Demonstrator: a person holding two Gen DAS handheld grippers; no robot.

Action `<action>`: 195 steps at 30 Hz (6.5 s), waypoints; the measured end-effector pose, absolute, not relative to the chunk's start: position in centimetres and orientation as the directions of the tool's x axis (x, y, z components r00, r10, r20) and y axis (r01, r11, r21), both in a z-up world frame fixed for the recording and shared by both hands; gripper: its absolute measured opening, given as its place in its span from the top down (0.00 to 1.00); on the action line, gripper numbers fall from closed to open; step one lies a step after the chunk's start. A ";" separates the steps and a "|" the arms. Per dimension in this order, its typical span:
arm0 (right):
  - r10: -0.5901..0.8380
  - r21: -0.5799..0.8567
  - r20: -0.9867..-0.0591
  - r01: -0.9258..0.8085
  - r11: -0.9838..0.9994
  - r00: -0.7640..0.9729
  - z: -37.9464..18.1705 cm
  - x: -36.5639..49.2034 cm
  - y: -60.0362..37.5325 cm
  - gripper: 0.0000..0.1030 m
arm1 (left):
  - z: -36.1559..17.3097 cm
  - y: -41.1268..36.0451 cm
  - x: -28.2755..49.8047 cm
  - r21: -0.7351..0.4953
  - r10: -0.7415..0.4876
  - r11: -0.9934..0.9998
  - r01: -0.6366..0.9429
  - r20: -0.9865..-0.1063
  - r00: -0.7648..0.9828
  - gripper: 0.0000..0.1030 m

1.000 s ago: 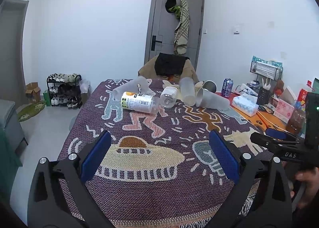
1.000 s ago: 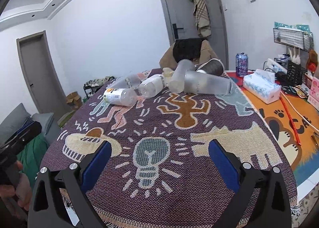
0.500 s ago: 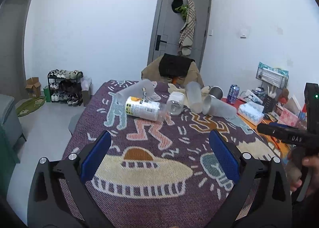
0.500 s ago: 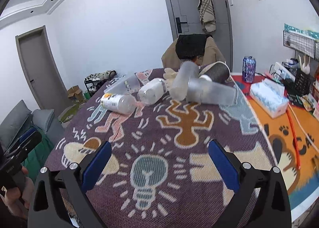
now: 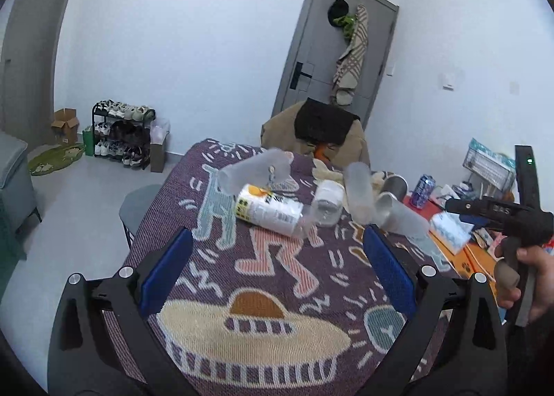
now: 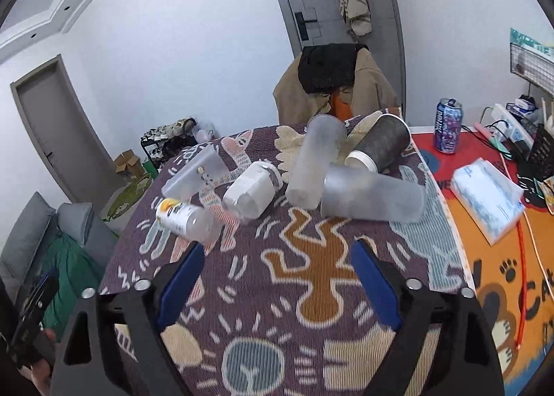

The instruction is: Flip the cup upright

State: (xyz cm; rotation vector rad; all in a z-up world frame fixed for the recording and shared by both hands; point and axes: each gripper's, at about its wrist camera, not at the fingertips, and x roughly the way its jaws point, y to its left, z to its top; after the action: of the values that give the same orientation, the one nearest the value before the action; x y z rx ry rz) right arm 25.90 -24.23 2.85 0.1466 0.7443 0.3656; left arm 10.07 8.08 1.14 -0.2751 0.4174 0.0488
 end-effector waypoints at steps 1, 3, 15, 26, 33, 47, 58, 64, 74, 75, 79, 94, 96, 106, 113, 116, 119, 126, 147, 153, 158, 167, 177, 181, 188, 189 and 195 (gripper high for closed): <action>0.377 0.267 -0.645 -0.267 0.926 0.665 2.9 27.1 -24.0 0.21 | 1.3 8.4 10.4 -0.260 -0.009 0.960 -0.105 -0.405 0.914 0.05; 0.390 0.288 -0.662 -0.263 0.921 0.640 3.1 29.1 -23.6 0.21 | 1.5 8.9 11.0 -0.264 -0.003 0.958 -0.114 -0.404 0.915 0.05; 0.355 0.299 -0.751 -0.192 0.935 0.556 3.1 40.5 -21.4 0.26 | 1.5 12.2 16.8 -0.319 0.048 0.925 -0.204 -0.437 0.898 0.05; 0.256 0.230 -0.854 -0.112 0.967 0.453 -1.4 51.7 -18.5 0.29 | -0.9 15.3 21.2 -0.362 0.068 0.894 -0.265 -0.474 0.878 0.05; 0.132 0.117 -0.908 -0.064 0.991 0.398 -5.2 56.6 -16.8 0.29 | -3.5 17.2 23.3 -0.366 0.095 0.874 -0.321 -0.518 0.850 0.05; 0.109 0.102 -0.920 -0.038 0.994 0.377 -5.9 58.5 -16.4 0.35 | -3.9 18.1 22.5 -0.391 0.087 0.861 -0.325 -0.515 0.853 0.05; 0.230 0.191 -0.871 -0.133 0.973 0.434 2.2 50.0 -17.3 0.35 | -0.3 16.2 18.9 -0.395 0.069 0.874 -0.282 -0.473 0.878 0.05; 0.302 0.239 -0.839 -0.192 0.952 0.452 5.5 43.5 -17.8 0.35 | 1.3 14.9 16.5 -0.372 0.051 0.893 -0.251 -0.471 0.880 0.05; 0.435 0.333 -0.787 -0.292 0.897 0.438 6.9 33.0 -18.6 0.34 | 2.3 12.8 13.2 -0.348 0.014 0.916 -0.198 -0.466 0.885 0.05; 0.445 0.341 -0.781 -0.298 0.892 0.438 6.9 32.0 -18.6 0.34 | 2.3 12.7 13.0 -0.346 0.011 0.918 -0.194 -0.467 0.884 0.05; 0.490 0.384 -0.766 -0.316 0.868 0.417 5.9 28.7 -19.2 0.34 | 2.1 12.2 12.1 -0.355 -0.014 0.918 -0.176 -0.473 0.881 0.05; 0.527 0.477 -0.754 -0.225 0.849 0.392 -5.4 22.0 -20.1 0.34 | -2.2 9.0 11.5 -0.364 -0.137 0.927 -0.094 -0.560 0.817 0.05; 0.529 0.491 -0.753 -0.202 0.848 0.391 -6.7 21.9 -20.0 0.34 | -2.8 8.4 11.8 -0.352 -0.153 0.933 -0.077 -0.580 0.800 0.05; 0.504 0.492 -0.734 -0.155 0.857 0.456 -10.8 21.5 -19.3 0.33 | -3.3 6.4 13.1 -0.309 -0.166 0.950 -0.049 -0.631 0.758 0.05; 0.510 0.494 -0.691 -0.181 0.850 0.512 -9.3 20.6 -20.8 0.13 | -3.2 4.4 14.6 -0.294 -0.178 0.955 -0.028 -0.650 0.739 0.05; 0.519 0.500 -0.666 -0.195 0.844 0.537 -8.4 19.5 -22.2 0.12 | -3.2 3.4 15.5 -0.304 -0.203 0.953 -0.010 -0.661 0.723 0.05; 0.515 0.488 -0.639 -0.216 0.846 0.572 -7.6 18.4 -23.5 0.07 | -3.3 2.1 16.5 -0.317 -0.235 0.948 0.019 -0.661 0.712 0.05; 0.458 0.439 -0.630 -0.199 0.876 0.627 -7.2 16.7 -26.5 0.07 | -4.5 -1.2 19.6 -0.363 -0.329 0.928 0.086 -0.686 0.649 0.05; 0.427 0.506 -0.638 -0.069 0.860 0.641 -9.7 15.6 -32.3 0.07 | -10.0 -6.3 28.6 -0.489 -0.489 0.866 0.104 -0.786 0.379 0.05; 0.432 0.509 -0.635 -0.073 0.858 0.640 -9.5 15.1 -32.3 0.07 | -10.6 -6.4 29.7 -0.499 -0.496 0.862 0.093 -0.791 0.358 0.17; 0.427 0.512 -0.636 -0.063 0.857 0.642 -9.6 14.8 -32.6 0.07 | -9.0 -6.3 28.4 -0.503 -0.514 0.853 0.139 -0.763 0.392 0.19; 0.429 0.512 -0.618 -0.076 0.855 0.659 -8.8 14.5 -32.3 0.07 | -3.1 -7.0 24.0 -0.374 -0.476 0.880 0.294 -0.701 0.531 0.19; 0.403 0.490 -0.619 -0.070 0.869 0.674 -8.4 14.2 -32.0 0.07 | 1.3 -8.2 19.1 -0.140 -0.395 0.910 0.389 -0.576 0.716 0.19; 0.393 0.476 -0.622 -0.072 0.876 0.677 -8.3 14.1 -31.8 0.07 | 2.0 -8.2 18.2 -0.103 -0.372 0.920 0.377 -0.528 0.763 0.19; 0.375 0.457 -0.623 -0.071 0.887 0.686 -8.1 13.8 -31.6 0.07 | 2.0 -9.7 16.9 -0.002 -0.312 0.935 0.355 -0.483 0.818 0.19; 0.374 0.456 -0.624 -0.069 0.887 0.686 -8.1 13.8 -31.7 0.07 | 1.9 -9.9 16.8 0.002 -0.310 0.935 0.356 -0.483 0.819 0.19; 0.367 0.454 -0.628 -0.060 0.889 0.686 -8.3 13.8 -31.9 0.07 | 1.3 -10.5 15.8 0.033 -0.299 0.934 0.355 -0.470 0.830 0.18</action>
State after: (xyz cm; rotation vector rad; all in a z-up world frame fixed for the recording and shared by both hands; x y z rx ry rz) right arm 13.78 -31.92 -8.33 0.4213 0.7828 0.2474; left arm 15.84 -10.49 1.34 0.1205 0.4786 -0.3475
